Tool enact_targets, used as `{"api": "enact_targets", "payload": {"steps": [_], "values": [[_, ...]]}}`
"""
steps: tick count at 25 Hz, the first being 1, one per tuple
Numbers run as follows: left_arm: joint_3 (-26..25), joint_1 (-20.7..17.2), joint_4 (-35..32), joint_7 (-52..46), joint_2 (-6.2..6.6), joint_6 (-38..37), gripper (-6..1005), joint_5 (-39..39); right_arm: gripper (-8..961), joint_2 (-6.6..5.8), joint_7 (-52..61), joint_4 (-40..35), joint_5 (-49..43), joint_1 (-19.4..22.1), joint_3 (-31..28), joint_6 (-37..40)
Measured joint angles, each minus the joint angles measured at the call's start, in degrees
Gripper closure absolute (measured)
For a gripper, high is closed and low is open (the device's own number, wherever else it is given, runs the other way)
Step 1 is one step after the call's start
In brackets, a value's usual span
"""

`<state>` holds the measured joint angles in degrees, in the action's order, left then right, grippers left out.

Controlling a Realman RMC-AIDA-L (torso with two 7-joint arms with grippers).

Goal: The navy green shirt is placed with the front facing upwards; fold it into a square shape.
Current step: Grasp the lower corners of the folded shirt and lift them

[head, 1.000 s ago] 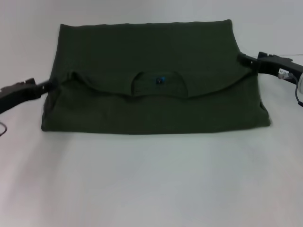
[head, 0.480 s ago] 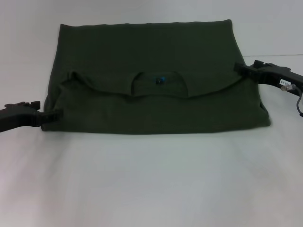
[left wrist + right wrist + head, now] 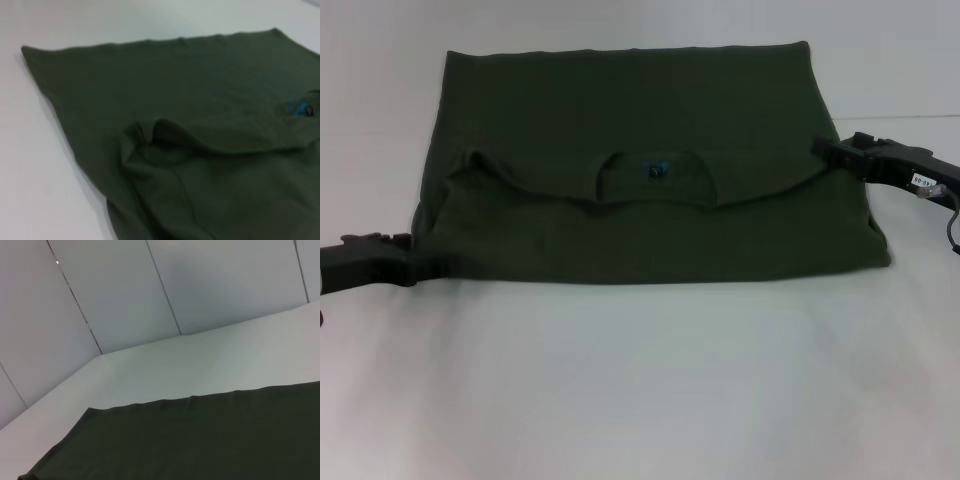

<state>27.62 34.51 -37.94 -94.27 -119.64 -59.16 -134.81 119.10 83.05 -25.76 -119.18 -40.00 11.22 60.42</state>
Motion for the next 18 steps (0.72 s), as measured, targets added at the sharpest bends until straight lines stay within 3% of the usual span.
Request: {"api": "enact_targets", "payload": {"steps": [17, 18], "values": [[0.31, 0.52, 1.03, 0.03, 0.22, 1.60, 331, -1.66, 169, 0.28, 1.32, -1.45, 0.00, 0.93, -0.07, 2.81], [0.32, 0.52, 1.03, 0.16, 0.21, 1.61, 373, -1.72, 169, 0.27, 1.43, -1.57, 0.01, 1.06, -0.14, 3.02]]}}
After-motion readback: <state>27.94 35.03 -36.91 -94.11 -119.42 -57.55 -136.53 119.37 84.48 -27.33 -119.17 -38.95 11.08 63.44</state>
